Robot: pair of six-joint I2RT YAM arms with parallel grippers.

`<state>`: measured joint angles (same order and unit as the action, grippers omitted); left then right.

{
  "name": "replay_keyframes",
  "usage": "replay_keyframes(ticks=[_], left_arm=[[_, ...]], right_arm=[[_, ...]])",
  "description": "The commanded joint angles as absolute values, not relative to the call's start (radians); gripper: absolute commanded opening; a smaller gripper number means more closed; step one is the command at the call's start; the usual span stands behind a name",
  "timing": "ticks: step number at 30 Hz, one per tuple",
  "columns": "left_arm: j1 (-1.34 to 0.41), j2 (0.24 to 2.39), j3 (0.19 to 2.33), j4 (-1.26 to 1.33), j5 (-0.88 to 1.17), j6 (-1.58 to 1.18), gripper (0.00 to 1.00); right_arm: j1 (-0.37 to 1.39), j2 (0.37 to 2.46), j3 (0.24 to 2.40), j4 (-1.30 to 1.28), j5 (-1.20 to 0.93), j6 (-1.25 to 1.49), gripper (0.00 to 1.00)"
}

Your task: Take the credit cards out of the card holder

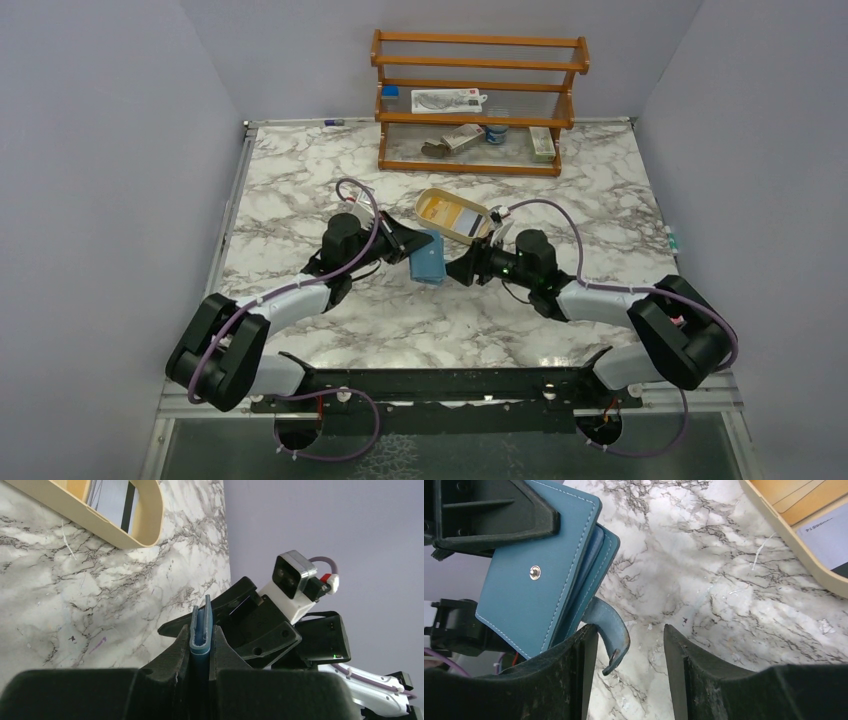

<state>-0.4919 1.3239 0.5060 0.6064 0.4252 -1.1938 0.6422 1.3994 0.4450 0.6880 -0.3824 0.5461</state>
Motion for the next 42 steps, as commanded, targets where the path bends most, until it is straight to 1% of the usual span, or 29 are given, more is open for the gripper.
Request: replay_keyframes(ticks=[1, 4, 8, 15, 18, 21, 24, 26, 27, 29, 30, 31, 33, 35, 42], left_arm=[[-0.489, 1.29, 0.496, 0.674, 0.393, -1.201, 0.0], [-0.489, 1.293, 0.489, 0.682, 0.396, -1.209, 0.0], [-0.489, 1.295, 0.482, 0.694, 0.405, -1.213, 0.0], [-0.489, 1.29, 0.473, 0.698, 0.408, -1.213, 0.0], [-0.489, 1.294, 0.474, 0.7, 0.412, -1.21, 0.0], [-0.489, 1.297, 0.473, 0.7, 0.416, -1.213, 0.01], [-0.489, 1.302, 0.474, 0.699, 0.42, -1.213, 0.11], [-0.489, 1.307, 0.472, 0.699, 0.424, -1.213, 0.23], [-0.489, 1.309, 0.472, 0.7, 0.426, -1.211, 0.36], [-0.489, 1.315, 0.469, 0.7, 0.431, -1.209, 0.72], [-0.489, 1.319, 0.469, 0.701, 0.436, -1.21, 0.84], [-0.489, 1.323, 0.469, 0.701, 0.442, -1.208, 0.9], [-0.489, 1.328, 0.469, 0.702, 0.451, -1.203, 0.96], [-0.489, 1.331, 0.467, 0.703, 0.455, -1.198, 0.98], [-0.491, 1.377, 0.45, 0.704, 0.47, -1.185, 0.99]], right_arm=[[0.643, 1.423, 0.431, 0.801, -0.418, 0.614, 0.55], [0.644, 1.42, 0.434, 0.799, -0.41, 0.614, 0.53], [0.644, 1.413, 0.437, 0.792, -0.415, 0.605, 0.45], [0.644, 1.407, 0.437, 0.79, -0.42, 0.594, 0.18], [0.643, 1.402, 0.441, 0.779, -0.42, 0.587, 0.02], [0.643, 1.39, 0.446, 0.762, -0.415, 0.576, 0.01], [0.643, 1.361, 0.46, 0.713, -0.403, 0.545, 0.01], [0.643, 1.331, 0.479, 0.652, -0.391, 0.51, 0.01], [0.644, 1.309, 0.491, 0.617, -0.382, 0.49, 0.0], [0.643, 1.273, 0.515, 0.542, -0.363, 0.444, 0.01], [0.643, 1.256, 0.527, 0.508, -0.354, 0.422, 0.01], [0.643, 1.239, 0.535, 0.473, -0.346, 0.403, 0.01], [0.644, 1.212, 0.545, 0.42, -0.336, 0.361, 0.01], [0.644, 1.193, 0.545, 0.378, -0.331, 0.34, 0.01], [0.643, 1.175, 0.452, 0.381, -0.341, 0.359, 0.01]])
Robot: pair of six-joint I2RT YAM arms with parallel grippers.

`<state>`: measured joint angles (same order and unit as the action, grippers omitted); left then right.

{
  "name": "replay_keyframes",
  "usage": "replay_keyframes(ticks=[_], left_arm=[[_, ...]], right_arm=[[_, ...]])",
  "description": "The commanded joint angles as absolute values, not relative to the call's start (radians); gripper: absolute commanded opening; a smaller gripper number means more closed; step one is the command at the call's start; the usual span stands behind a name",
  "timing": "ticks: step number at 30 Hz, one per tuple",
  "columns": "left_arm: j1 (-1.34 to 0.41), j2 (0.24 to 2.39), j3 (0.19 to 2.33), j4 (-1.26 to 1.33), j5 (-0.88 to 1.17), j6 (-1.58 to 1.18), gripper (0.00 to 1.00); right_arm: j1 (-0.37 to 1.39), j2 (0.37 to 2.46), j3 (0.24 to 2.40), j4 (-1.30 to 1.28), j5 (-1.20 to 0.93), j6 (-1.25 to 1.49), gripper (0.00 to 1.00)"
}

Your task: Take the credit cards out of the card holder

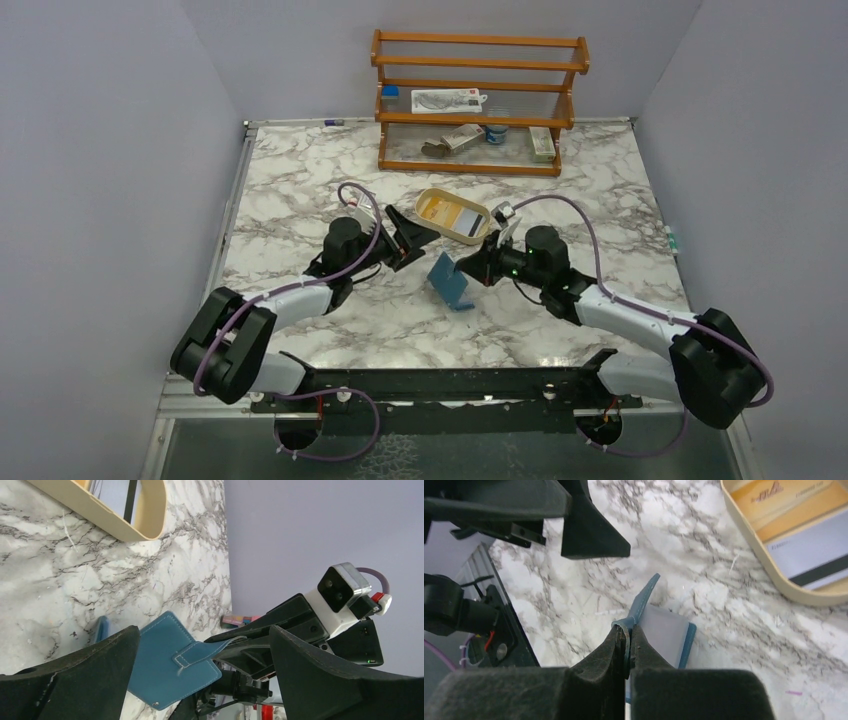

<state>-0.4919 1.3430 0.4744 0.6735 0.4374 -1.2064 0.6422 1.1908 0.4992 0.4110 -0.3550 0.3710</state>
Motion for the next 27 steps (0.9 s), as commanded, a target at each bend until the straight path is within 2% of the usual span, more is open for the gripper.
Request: replay_keyframes(ticks=[1, 9, 16, 24, 27], left_arm=[[-0.492, 1.386, 0.446, 0.705, 0.473, -1.186, 0.99], [-0.534, 1.415, 0.428, 0.705, 0.459, -1.187, 0.99], [-0.576, 1.427, 0.429, 0.704, 0.459, -1.208, 0.97], [-0.631, 1.478, 0.469, 0.704, 0.477, -1.253, 0.94], [-0.641, 1.49, 0.484, 0.704, 0.476, -1.265, 0.93]], right_arm=[[0.643, 1.175, 0.439, 0.386, -0.342, 0.363, 0.01], [0.644, 1.164, 0.401, 0.381, -0.309, 0.381, 0.01], [0.644, 1.133, 0.466, 0.296, -0.265, 0.34, 0.01], [0.645, 1.082, 0.543, 0.207, -0.368, 0.224, 0.01], [0.645, 1.062, 0.587, 0.13, -0.317, 0.177, 0.01]])
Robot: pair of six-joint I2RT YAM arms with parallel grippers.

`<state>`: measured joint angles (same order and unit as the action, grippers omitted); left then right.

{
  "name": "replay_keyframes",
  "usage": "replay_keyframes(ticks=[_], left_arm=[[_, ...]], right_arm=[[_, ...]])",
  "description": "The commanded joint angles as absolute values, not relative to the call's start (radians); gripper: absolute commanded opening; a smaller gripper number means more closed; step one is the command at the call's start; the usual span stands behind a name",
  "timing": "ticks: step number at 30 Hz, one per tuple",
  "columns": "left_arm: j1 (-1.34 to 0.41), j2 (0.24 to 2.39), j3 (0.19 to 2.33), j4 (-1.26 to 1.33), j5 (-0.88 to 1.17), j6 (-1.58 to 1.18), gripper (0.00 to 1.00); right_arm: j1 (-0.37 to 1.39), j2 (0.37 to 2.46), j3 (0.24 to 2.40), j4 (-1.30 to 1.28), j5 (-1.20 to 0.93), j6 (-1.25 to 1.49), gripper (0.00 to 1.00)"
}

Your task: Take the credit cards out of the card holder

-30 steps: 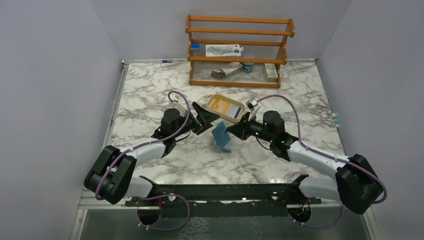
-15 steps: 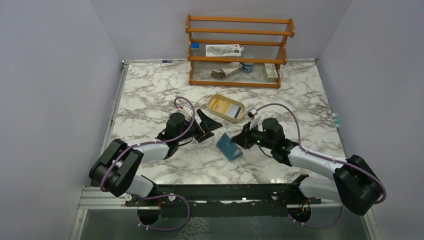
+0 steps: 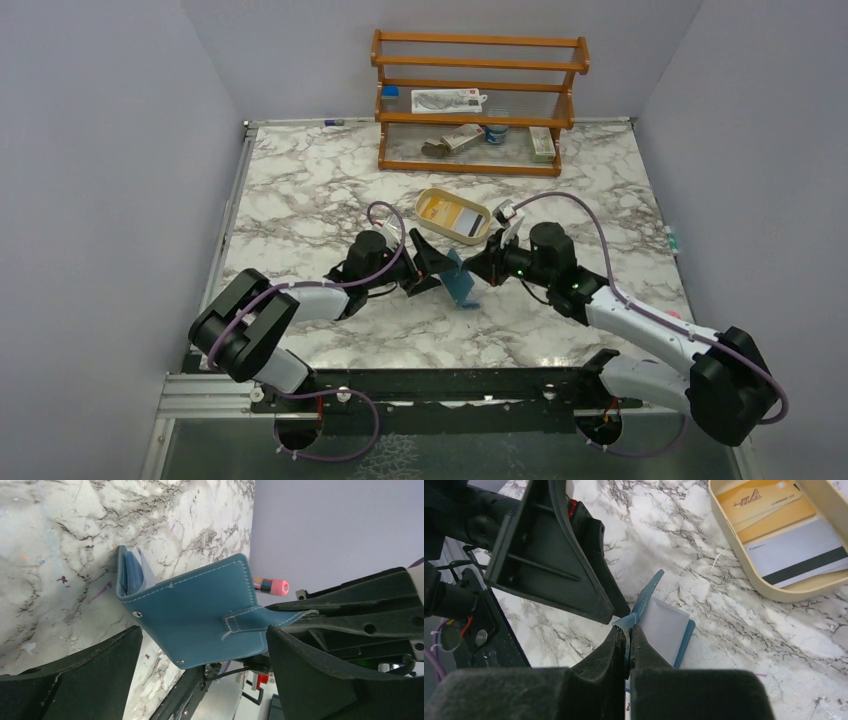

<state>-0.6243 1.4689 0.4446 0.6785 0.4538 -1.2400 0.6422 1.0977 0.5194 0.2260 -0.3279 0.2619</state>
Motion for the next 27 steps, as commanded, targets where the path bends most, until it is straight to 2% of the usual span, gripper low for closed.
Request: replay_keyframes(ticks=[1, 10, 17, 21, 27], left_arm=[[-0.641, 1.492, 0.486, 0.704, 0.474, -1.268, 0.93], [-0.641, 1.491, 0.483, 0.697, 0.45, -1.267, 0.92], [-0.642, 1.45, 0.494, 0.694, 0.442, -1.206, 0.92], [-0.663, 1.385, 0.54, 0.67, 0.441, -1.045, 0.92], [-0.745, 1.294, 0.563, 0.607, 0.32, -0.81, 0.95]], right_arm=[[0.644, 1.051, 0.606, 0.102, -0.287, 0.168, 0.01], [0.644, 0.967, 0.746, -0.026, -0.064, 0.223, 0.0], [0.645, 0.984, 0.87, -0.208, 0.214, 0.51, 0.0], [0.645, 1.044, 0.963, -0.389, 0.288, 0.701, 0.01], [0.646, 1.074, 1.029, -0.55, 0.337, 0.998, 0.01]])
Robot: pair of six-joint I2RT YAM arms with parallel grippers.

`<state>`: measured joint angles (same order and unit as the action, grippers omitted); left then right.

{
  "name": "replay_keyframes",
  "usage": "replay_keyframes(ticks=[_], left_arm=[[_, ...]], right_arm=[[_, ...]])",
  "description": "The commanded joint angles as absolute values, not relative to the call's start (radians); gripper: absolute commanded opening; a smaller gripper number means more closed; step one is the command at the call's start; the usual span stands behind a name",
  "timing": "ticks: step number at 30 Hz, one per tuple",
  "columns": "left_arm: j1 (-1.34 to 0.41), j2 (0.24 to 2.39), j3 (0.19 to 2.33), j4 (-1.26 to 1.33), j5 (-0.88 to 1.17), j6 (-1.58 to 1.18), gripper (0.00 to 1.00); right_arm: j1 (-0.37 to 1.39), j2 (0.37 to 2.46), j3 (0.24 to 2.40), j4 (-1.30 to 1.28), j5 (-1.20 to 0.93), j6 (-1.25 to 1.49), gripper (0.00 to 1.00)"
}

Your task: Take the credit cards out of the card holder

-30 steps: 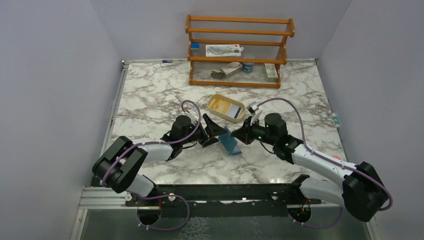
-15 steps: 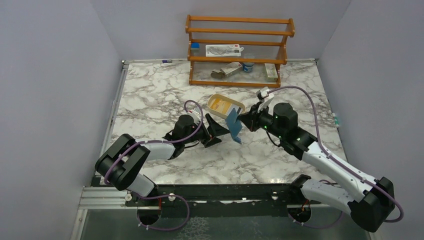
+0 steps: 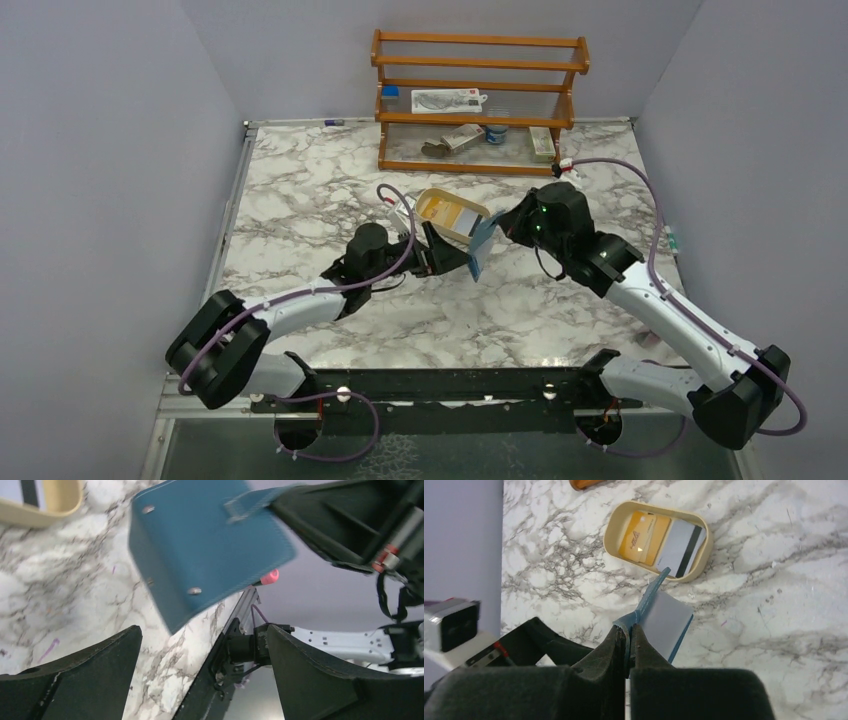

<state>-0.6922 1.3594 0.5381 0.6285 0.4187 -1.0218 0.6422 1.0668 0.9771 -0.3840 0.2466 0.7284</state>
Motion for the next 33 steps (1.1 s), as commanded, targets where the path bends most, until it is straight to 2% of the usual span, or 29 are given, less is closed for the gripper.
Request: replay_keyframes(ticks=[1, 7, 16, 19, 24, 31, 33], left_arm=[[-0.762, 1.284, 0.559, 0.607, 0.297, -0.777, 0.96], [-0.827, 1.254, 0.519, 0.627, 0.185, -0.645, 0.97], [-0.835, 1.258, 0.392, 0.705, -0.118, -0.635, 0.98], [-0.835, 1.287, 0.356, 0.873, -0.082, -0.626, 0.99], [-0.834, 1.391, 0.318, 1.22, 0.092, -0.664, 0.99], [-0.777, 1.64, 0.236, 1.727, 0.135, -0.99, 0.99], [-0.773, 1.714, 0.24, 1.79, 0.137, -1.088, 0.99]], right_arm=[[0.645, 1.081, 1.041, -0.593, 0.347, 1.059, 0.01], [0.645, 1.126, 1.124, -0.784, 0.377, 1.318, 0.0], [0.645, 1.096, 1.112, -0.703, 0.265, 1.358, 0.01], [0.646, 1.08, 1.083, -0.659, 0.218, 1.361, 0.01], [0.645, 1.06, 1.06, -0.581, 0.152, 1.306, 0.01], [0.645, 1.022, 1.056, -0.527, 0.121, 1.133, 0.01], [0.645, 1.004, 1.038, -0.494, 0.1, 1.091, 0.01]])
